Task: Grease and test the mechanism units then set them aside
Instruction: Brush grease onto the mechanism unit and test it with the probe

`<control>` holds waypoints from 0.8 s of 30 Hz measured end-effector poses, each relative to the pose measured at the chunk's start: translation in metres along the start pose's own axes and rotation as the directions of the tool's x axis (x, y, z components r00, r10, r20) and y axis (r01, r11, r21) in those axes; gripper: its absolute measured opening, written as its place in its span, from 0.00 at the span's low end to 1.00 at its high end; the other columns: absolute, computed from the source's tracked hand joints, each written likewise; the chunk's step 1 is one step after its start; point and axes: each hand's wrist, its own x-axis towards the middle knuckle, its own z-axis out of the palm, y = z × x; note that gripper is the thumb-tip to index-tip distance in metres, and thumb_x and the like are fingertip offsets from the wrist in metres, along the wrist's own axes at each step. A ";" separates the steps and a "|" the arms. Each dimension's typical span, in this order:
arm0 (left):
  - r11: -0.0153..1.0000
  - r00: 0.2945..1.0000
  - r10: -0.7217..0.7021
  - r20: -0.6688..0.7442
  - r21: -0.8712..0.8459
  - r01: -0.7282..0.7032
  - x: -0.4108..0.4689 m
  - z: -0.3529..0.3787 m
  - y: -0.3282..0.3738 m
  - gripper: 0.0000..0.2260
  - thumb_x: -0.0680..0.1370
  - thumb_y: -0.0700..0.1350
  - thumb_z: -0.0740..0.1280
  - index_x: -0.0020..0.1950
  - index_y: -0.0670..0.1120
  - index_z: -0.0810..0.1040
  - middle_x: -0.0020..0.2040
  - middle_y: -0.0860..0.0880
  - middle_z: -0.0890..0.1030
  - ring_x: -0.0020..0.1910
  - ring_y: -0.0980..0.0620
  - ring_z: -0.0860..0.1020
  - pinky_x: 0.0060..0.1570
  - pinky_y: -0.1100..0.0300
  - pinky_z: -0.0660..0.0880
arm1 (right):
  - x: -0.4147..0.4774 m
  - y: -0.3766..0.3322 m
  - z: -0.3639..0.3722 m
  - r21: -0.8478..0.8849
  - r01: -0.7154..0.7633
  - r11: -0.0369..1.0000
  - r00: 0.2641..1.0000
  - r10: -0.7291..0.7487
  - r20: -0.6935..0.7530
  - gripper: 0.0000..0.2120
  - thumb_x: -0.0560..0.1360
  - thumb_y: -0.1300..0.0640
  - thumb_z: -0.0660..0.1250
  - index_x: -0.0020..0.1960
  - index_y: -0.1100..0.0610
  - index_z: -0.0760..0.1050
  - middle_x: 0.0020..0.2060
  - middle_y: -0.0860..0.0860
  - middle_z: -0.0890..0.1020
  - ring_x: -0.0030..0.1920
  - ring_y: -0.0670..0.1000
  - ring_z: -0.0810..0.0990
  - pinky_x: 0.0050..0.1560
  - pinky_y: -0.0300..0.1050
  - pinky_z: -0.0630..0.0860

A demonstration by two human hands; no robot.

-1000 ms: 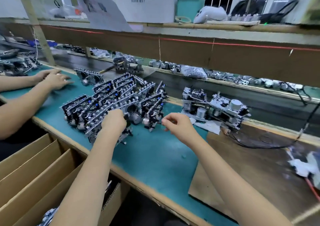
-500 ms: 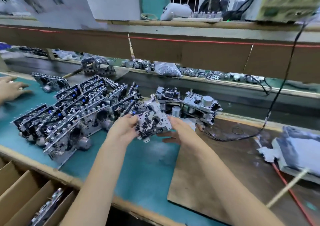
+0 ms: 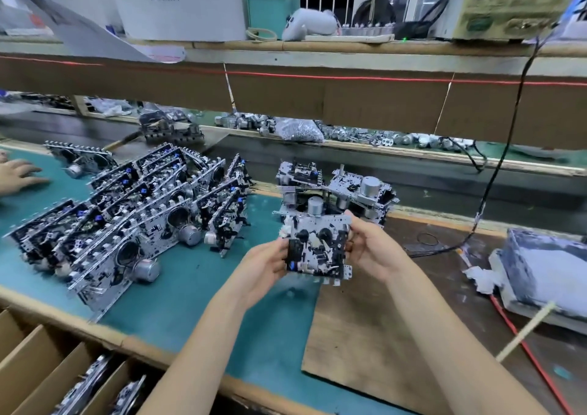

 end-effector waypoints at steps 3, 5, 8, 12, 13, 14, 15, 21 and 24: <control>0.999 0.994 -0.039 0.099 0.010 0.038 -0.003 -0.003 -0.011 0.09 0.77 0.37 0.61 0.51 0.38 0.80 0.46 0.44 0.84 0.41 0.51 0.80 0.39 0.63 0.78 | 0.000 0.003 -0.001 0.030 -0.087 0.996 0.993 0.089 -0.078 0.08 0.77 0.57 0.61 0.41 0.58 0.73 0.29 0.50 0.73 0.27 0.45 0.72 0.27 0.36 0.75; 0.995 0.990 -0.034 0.134 -0.090 0.046 -0.005 -0.003 -0.019 0.12 0.73 0.39 0.63 0.51 0.35 0.80 0.47 0.41 0.84 0.42 0.49 0.82 0.42 0.60 0.79 | -0.001 0.002 -0.004 0.089 -0.135 0.987 0.986 0.143 -0.083 0.09 0.78 0.57 0.60 0.41 0.60 0.73 0.31 0.52 0.76 0.28 0.47 0.76 0.27 0.39 0.77; 0.973 0.993 -0.003 0.116 -0.229 0.030 -0.006 0.001 -0.031 0.11 0.73 0.38 0.61 0.48 0.33 0.80 0.44 0.40 0.84 0.39 0.49 0.83 0.39 0.60 0.80 | 0.001 0.000 -0.012 -0.332 -0.088 0.939 0.991 0.050 -0.120 0.13 0.78 0.52 0.59 0.39 0.58 0.74 0.35 0.51 0.77 0.31 0.44 0.74 0.35 0.43 0.75; 0.959 0.999 0.030 0.039 -0.281 -0.018 -0.005 0.003 -0.037 0.11 0.78 0.34 0.57 0.51 0.31 0.77 0.42 0.40 0.84 0.38 0.49 0.82 0.38 0.60 0.79 | 0.016 0.003 -0.037 -0.952 -0.066 0.299 0.794 -0.562 -0.232 0.12 0.79 0.61 0.57 0.49 0.65 0.77 0.48 0.60 0.79 0.46 0.55 0.76 0.49 0.50 0.71; 0.956 0.999 0.042 0.028 -0.290 -0.032 -0.006 0.004 -0.037 0.11 0.78 0.35 0.56 0.51 0.32 0.77 0.42 0.41 0.84 0.38 0.50 0.82 0.37 0.60 0.79 | 0.020 0.006 -0.044 -0.970 -0.138 0.200 0.799 -0.556 -0.229 0.11 0.79 0.61 0.57 0.53 0.66 0.75 0.52 0.61 0.77 0.51 0.58 0.75 0.52 0.49 0.70; 0.954 0.998 0.058 0.020 -0.295 -0.050 -0.007 0.004 -0.037 0.11 0.78 0.35 0.56 0.51 0.32 0.77 0.43 0.41 0.84 0.38 0.50 0.83 0.37 0.60 0.79 | 0.022 0.009 -0.048 -0.973 -0.204 0.108 0.835 -0.500 -0.231 0.12 0.79 0.59 0.58 0.55 0.67 0.73 0.54 0.61 0.75 0.54 0.59 0.74 0.53 0.49 0.69; 0.951 0.997 0.076 0.017 -0.301 -0.067 -0.007 0.005 -0.038 0.12 0.78 0.36 0.57 0.51 0.31 0.77 0.44 0.41 0.84 0.39 0.50 0.83 0.38 0.61 0.79 | 0.023 0.014 -0.052 -0.971 -0.236 0.042 0.869 -0.438 -0.231 0.13 0.79 0.57 0.58 0.56 0.66 0.72 0.54 0.61 0.74 0.55 0.60 0.73 0.53 0.48 0.69; 0.952 0.988 0.152 -0.013 -0.265 -0.150 -0.008 0.005 -0.040 0.13 0.80 0.35 0.54 0.53 0.33 0.77 0.46 0.41 0.84 0.41 0.50 0.83 0.39 0.61 0.78 | 0.021 0.031 -0.057 -0.983 -0.161 -0.090 0.931 -0.345 -0.121 0.13 0.78 0.52 0.60 0.46 0.62 0.75 0.44 0.57 0.76 0.45 0.56 0.75 0.39 0.45 0.67; 0.956 0.984 0.178 -0.022 -0.235 -0.178 -0.008 0.006 -0.042 0.12 0.79 0.35 0.55 0.53 0.34 0.78 0.47 0.42 0.84 0.44 0.49 0.83 0.43 0.60 0.79 | 0.018 0.032 -0.054 -0.987 -0.134 -0.086 0.947 -0.303 -0.102 0.12 0.77 0.51 0.61 0.43 0.60 0.74 0.43 0.57 0.79 0.43 0.56 0.75 0.38 0.44 0.67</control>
